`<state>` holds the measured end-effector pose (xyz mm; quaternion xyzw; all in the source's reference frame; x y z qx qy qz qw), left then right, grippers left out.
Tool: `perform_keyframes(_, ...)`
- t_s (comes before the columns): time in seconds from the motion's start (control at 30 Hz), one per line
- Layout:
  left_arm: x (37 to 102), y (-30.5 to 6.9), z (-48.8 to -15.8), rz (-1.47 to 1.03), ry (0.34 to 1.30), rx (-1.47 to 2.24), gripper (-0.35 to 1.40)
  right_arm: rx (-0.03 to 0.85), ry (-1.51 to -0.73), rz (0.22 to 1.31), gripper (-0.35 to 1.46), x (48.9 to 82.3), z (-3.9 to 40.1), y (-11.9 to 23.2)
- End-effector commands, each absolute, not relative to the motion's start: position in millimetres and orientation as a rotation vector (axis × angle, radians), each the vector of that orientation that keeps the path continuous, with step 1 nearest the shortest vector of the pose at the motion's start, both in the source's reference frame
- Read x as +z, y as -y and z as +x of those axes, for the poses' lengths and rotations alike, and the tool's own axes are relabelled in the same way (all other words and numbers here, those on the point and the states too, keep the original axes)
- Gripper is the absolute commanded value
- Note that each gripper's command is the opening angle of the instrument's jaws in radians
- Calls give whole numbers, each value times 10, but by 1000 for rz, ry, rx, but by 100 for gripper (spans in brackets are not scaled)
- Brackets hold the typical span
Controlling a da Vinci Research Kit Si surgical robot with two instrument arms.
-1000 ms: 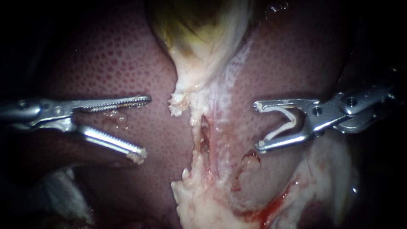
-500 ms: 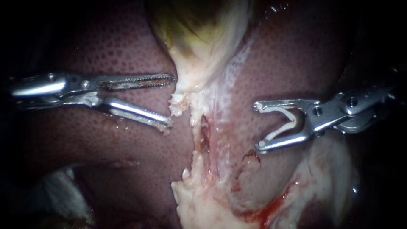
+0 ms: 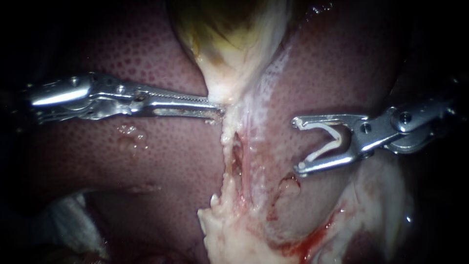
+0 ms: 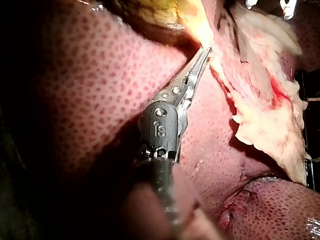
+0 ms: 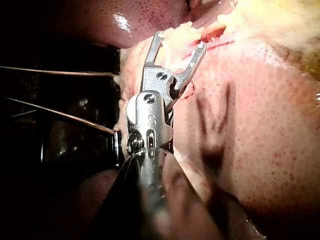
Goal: Grabbing gallbladder
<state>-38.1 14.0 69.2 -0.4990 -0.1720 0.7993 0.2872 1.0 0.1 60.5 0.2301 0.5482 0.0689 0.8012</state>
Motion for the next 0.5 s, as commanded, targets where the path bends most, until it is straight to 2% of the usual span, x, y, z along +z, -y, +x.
perform_keyframes(0.03, 691, -140, -378, -1337, 463, 2137, -35, 148, -1175, 493, 60, 604, 10, -1)
perform_keyframes(0.33, 681, -137, -369, -1338, 484, 2133, -35, 148, -1175, 493, 60, 604, 10, -1)
perform_keyframes(0.5, 656, -143, -350, -1338, 499, 2128, -35, 148, -1175, 493, 60, 605, 10, -1)
